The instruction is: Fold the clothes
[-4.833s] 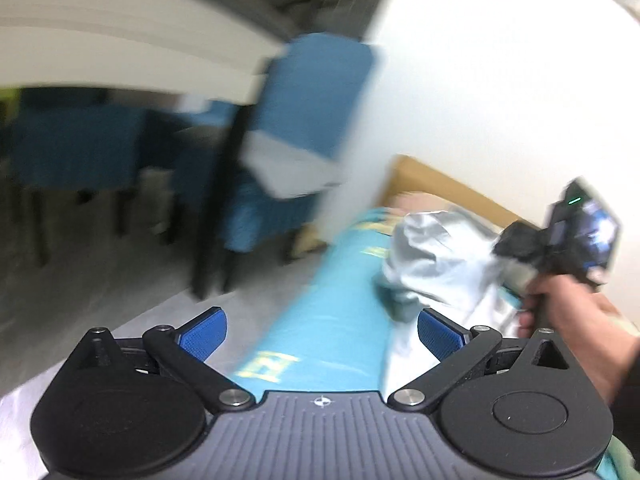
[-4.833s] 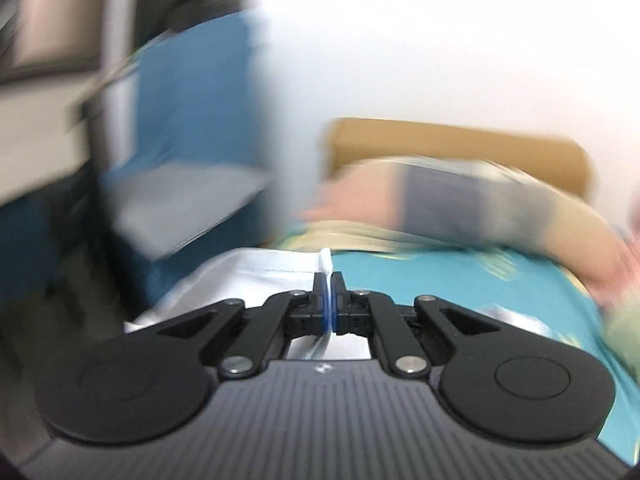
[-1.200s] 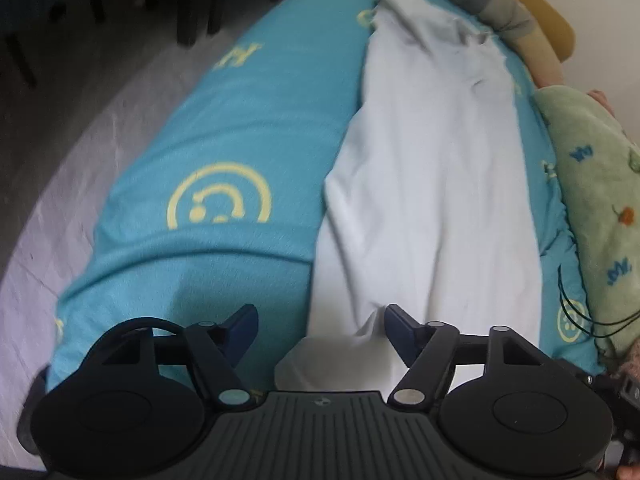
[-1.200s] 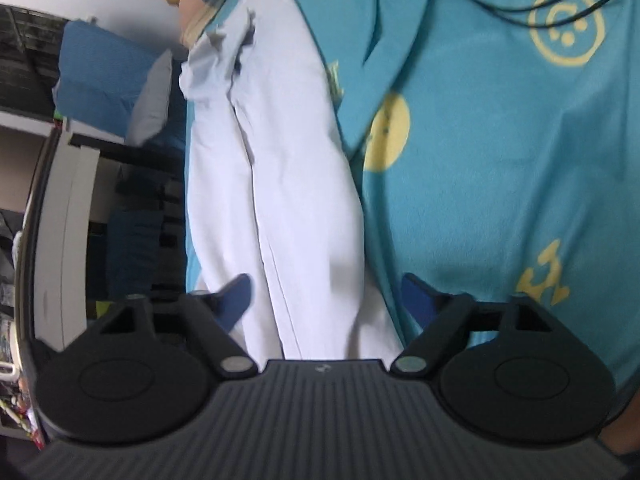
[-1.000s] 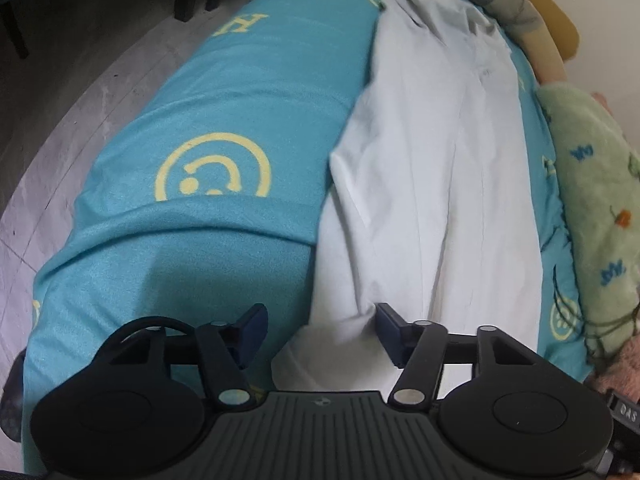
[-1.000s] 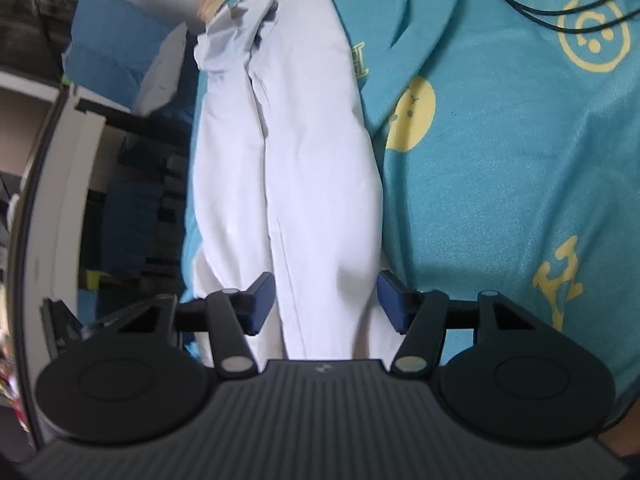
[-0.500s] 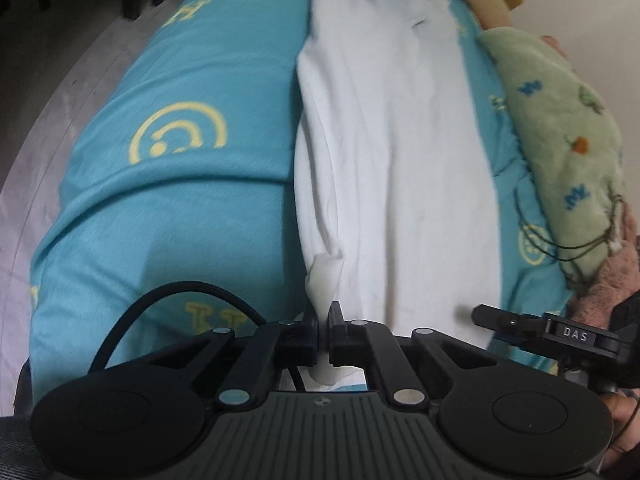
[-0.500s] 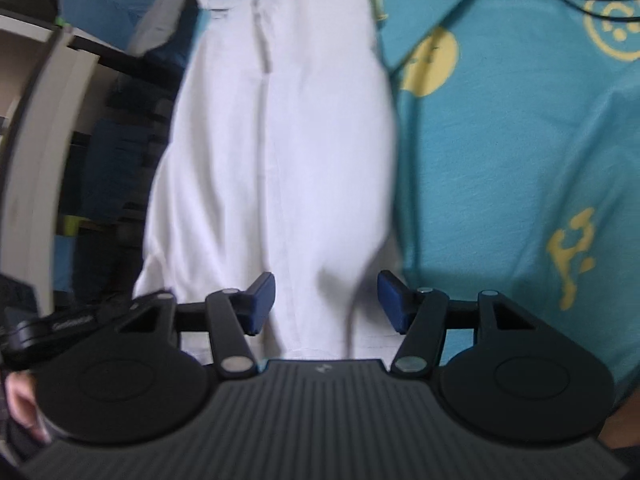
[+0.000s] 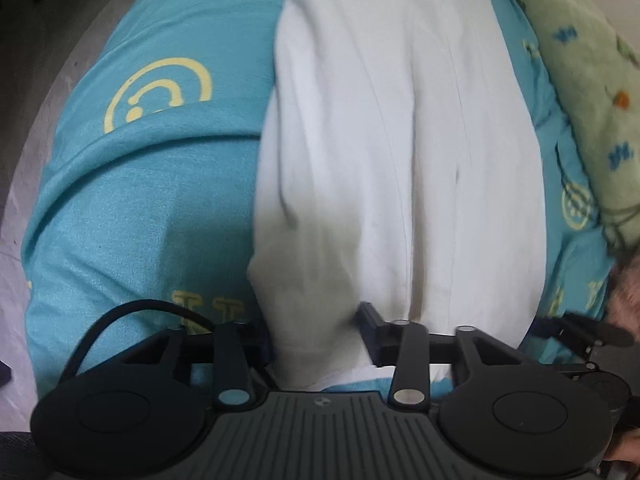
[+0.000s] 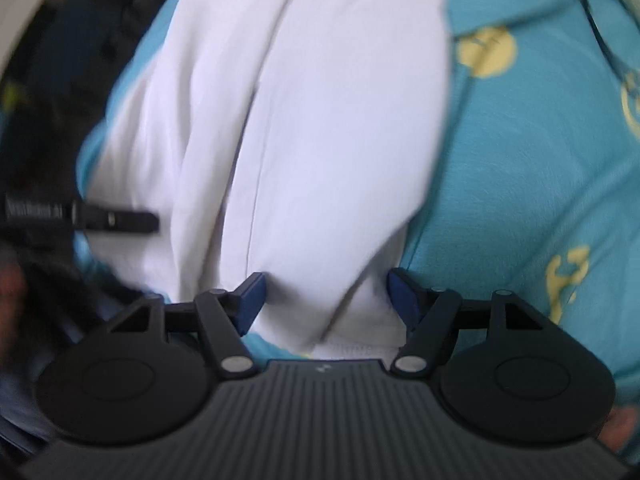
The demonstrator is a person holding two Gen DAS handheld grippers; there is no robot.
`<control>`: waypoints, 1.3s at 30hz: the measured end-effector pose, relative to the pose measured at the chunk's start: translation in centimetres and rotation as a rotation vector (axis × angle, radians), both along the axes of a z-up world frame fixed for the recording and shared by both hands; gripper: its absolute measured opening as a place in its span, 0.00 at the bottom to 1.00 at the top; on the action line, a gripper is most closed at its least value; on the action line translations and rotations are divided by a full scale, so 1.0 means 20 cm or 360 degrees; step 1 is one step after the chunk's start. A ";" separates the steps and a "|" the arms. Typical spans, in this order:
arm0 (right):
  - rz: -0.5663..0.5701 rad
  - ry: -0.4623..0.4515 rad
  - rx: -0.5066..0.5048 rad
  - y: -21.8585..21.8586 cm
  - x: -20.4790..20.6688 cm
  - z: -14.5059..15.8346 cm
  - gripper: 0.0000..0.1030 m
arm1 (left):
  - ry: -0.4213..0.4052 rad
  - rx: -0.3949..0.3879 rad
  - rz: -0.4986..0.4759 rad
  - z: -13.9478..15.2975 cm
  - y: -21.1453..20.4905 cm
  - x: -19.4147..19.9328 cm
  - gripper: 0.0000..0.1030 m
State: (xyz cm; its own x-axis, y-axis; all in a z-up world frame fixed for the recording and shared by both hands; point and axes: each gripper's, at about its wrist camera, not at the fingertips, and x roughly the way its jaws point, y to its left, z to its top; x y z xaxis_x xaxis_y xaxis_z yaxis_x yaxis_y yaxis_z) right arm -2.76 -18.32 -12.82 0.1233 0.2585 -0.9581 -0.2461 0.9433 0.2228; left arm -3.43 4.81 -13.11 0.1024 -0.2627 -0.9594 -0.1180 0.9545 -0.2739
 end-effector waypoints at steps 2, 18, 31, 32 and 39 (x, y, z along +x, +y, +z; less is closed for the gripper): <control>0.0114 -0.0044 -0.0120 0.07 -0.04 0.01 0.62 | -0.0028 0.0033 -0.0039 0.03 -0.03 -0.02 0.07; -0.0378 -0.0651 0.0390 -0.18 -0.18 0.70 0.09 | -0.0711 -0.0545 0.0484 0.64 0.07 -0.31 0.03; -0.0405 -0.0748 0.0576 -0.42 -0.51 0.81 0.09 | -0.0689 -0.0766 0.0414 0.65 0.12 -0.57 0.03; -0.0400 -0.0750 0.0582 -0.43 -0.50 0.81 0.09 | -0.0699 -0.0753 0.0408 0.66 0.12 -0.51 0.03; -0.0507 -0.0818 0.0534 -0.37 -0.15 0.76 0.10 | -0.0795 -0.0631 0.0366 0.69 0.10 -0.09 0.04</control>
State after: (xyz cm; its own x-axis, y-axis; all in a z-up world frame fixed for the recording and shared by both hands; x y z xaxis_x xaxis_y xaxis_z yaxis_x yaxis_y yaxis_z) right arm -5.82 -25.82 2.43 0.6596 0.4067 -0.6321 -0.1213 0.8875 0.4445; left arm -5.16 6.72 0.68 0.6040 -0.5032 -0.6181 -0.0745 0.7364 -0.6724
